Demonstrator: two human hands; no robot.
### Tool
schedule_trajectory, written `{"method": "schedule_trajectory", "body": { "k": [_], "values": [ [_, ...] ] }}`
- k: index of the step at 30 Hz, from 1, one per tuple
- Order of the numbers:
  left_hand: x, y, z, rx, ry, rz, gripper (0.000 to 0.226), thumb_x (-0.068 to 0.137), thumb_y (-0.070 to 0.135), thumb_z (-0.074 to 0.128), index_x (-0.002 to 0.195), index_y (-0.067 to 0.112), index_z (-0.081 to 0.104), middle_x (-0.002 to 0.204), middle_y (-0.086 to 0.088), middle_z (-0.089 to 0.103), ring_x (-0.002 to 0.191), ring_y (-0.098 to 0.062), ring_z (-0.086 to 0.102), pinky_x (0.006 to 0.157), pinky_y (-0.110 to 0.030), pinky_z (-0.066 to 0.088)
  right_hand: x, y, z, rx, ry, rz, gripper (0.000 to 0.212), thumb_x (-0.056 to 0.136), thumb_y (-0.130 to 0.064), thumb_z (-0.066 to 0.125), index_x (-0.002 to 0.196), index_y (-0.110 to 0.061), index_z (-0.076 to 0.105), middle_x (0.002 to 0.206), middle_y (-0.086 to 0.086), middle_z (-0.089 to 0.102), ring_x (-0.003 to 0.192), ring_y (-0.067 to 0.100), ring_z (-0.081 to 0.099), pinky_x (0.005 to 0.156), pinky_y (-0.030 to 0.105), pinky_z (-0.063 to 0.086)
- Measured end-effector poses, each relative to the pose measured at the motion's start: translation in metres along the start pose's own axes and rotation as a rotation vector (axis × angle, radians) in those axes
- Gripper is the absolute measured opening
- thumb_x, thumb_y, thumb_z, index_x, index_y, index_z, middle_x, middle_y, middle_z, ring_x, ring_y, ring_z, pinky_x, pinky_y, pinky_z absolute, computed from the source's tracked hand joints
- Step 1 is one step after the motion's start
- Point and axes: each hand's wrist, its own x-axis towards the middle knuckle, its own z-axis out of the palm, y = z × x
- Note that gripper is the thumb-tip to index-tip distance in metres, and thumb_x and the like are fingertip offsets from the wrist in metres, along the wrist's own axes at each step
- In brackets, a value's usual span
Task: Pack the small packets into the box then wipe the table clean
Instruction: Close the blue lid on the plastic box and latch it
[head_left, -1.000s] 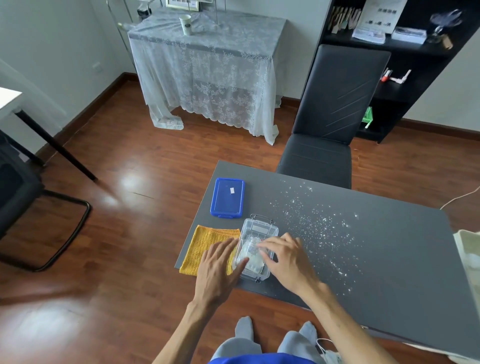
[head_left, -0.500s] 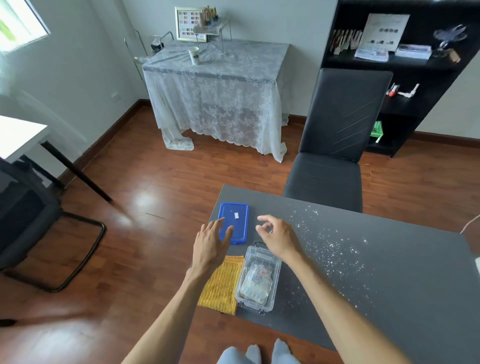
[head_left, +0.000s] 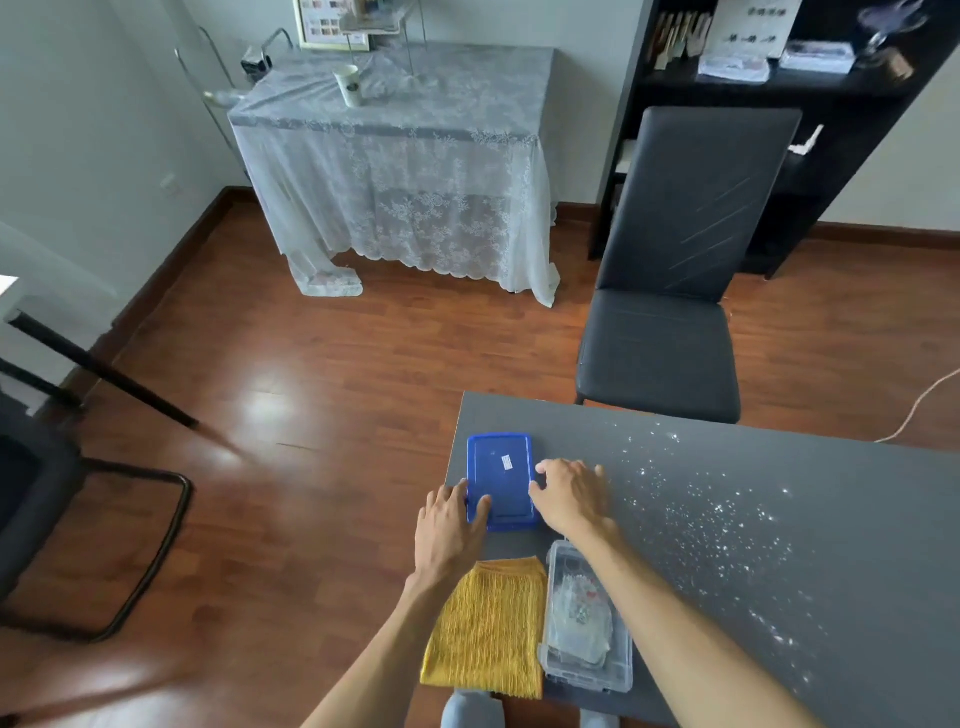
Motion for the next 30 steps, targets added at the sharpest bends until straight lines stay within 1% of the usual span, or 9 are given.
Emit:
{"method": "schedule_trajectory", "body": {
  "k": [4, 8, 11, 15, 19, 21, 25, 28, 30],
  "values": [
    [0.008, -0.008, 0.002, -0.028, -0.016, 0.019, 0.024, 0.099, 0.037, 0.046, 0.109, 0.018, 0.057, 0.099, 0.0, 0.059, 0.098, -0.022, 0.05, 0.085, -0.036, 0.043, 0.003, -0.012, 0.014, -0.049, -0.014, 0.072, 0.025, 0.098, -0.045, 0.059, 0.106, -0.023, 0.07, 0.11, 0.0, 0.077, 0.108, 0.025, 0.067, 0.097, 0.039, 0.038],
    [0.012, -0.007, -0.001, -0.148, 0.003, 0.041, 0.017, 0.097, 0.026, 0.052, 0.107, 0.014, 0.059, 0.095, -0.001, 0.058, 0.094, -0.024, 0.051, 0.081, -0.037, 0.043, 0.0, -0.017, 0.019, 0.025, 0.051, 0.109, 0.029, 0.1, -0.043, 0.059, 0.122, -0.024, 0.065, 0.114, 0.001, 0.077, 0.11, 0.026, 0.068, 0.1, 0.039, 0.039],
    [0.011, -0.001, -0.008, -0.249, 0.044, 0.074, 0.023, 0.095, 0.021, 0.055, 0.116, 0.014, 0.06, 0.098, -0.001, 0.059, 0.095, -0.024, 0.051, 0.084, -0.037, 0.043, -0.01, -0.019, 0.009, 0.121, 0.154, 0.139, 0.037, 0.101, -0.043, 0.056, 0.133, -0.027, 0.061, 0.111, 0.0, 0.078, 0.108, 0.027, 0.069, 0.1, 0.038, 0.041],
    [0.0, 0.011, -0.018, -0.348, 0.099, 0.155, 0.03, 0.094, 0.02, 0.058, 0.124, 0.016, 0.06, 0.1, 0.002, 0.059, 0.097, -0.02, 0.051, 0.086, -0.038, 0.046, -0.038, -0.013, -0.012, 0.334, 0.368, 0.155, 0.03, 0.098, -0.038, 0.063, 0.123, -0.023, 0.069, 0.091, -0.001, 0.076, 0.086, 0.026, 0.071, 0.085, 0.034, 0.051],
    [-0.026, 0.024, -0.021, -0.359, 0.092, 0.268, 0.035, 0.096, 0.023, 0.057, 0.131, 0.021, 0.057, 0.098, 0.009, 0.056, 0.097, -0.014, 0.051, 0.083, -0.033, 0.045, -0.08, 0.004, -0.027, 0.462, 0.462, 0.185, 0.027, 0.097, -0.037, 0.065, 0.12, -0.024, 0.071, 0.091, -0.002, 0.075, 0.078, 0.02, 0.067, 0.072, 0.03, 0.049],
    [-0.044, 0.031, -0.017, -0.348, 0.084, 0.303, 0.036, 0.097, 0.025, 0.056, 0.133, 0.024, 0.055, 0.098, 0.012, 0.054, 0.097, -0.013, 0.051, 0.082, -0.031, 0.045, -0.103, 0.016, -0.03, 0.51, 0.482, 0.203, 0.026, 0.097, -0.037, 0.065, 0.118, -0.025, 0.071, 0.088, -0.004, 0.073, 0.075, 0.017, 0.063, 0.069, 0.03, 0.049],
    [-0.089, 0.042, -0.004, -0.307, 0.098, 0.317, 0.033, 0.095, 0.022, 0.061, 0.127, 0.024, 0.061, 0.097, 0.013, 0.057, 0.092, -0.008, 0.055, 0.077, -0.023, 0.042, -0.152, 0.04, -0.026, 0.654, 0.471, 0.238, 0.024, 0.095, -0.034, 0.068, 0.116, -0.023, 0.074, 0.083, -0.005, 0.07, 0.077, 0.02, 0.066, 0.076, 0.04, 0.056],
    [-0.124, 0.038, 0.011, -0.317, 0.065, 0.294, 0.032, 0.096, 0.024, 0.059, 0.128, 0.025, 0.061, 0.097, 0.016, 0.057, 0.088, -0.002, 0.054, 0.072, -0.013, 0.038, -0.184, 0.055, -0.008, 0.717, 0.459, 0.265, 0.024, 0.093, -0.034, 0.071, 0.114, -0.025, 0.076, 0.079, -0.007, 0.073, 0.074, 0.019, 0.069, 0.074, 0.04, 0.058],
    [-0.14, 0.036, 0.02, -0.34, 0.052, 0.276, 0.031, 0.097, 0.024, 0.058, 0.128, 0.028, 0.061, 0.1, 0.022, 0.056, 0.09, 0.0, 0.055, 0.073, -0.012, 0.04, -0.199, 0.063, 0.003, 0.771, 0.447, 0.284, 0.025, 0.092, -0.036, 0.071, 0.115, -0.028, 0.076, 0.077, -0.01, 0.072, 0.072, 0.014, 0.069, 0.072, 0.039, 0.058]
  ]
}}
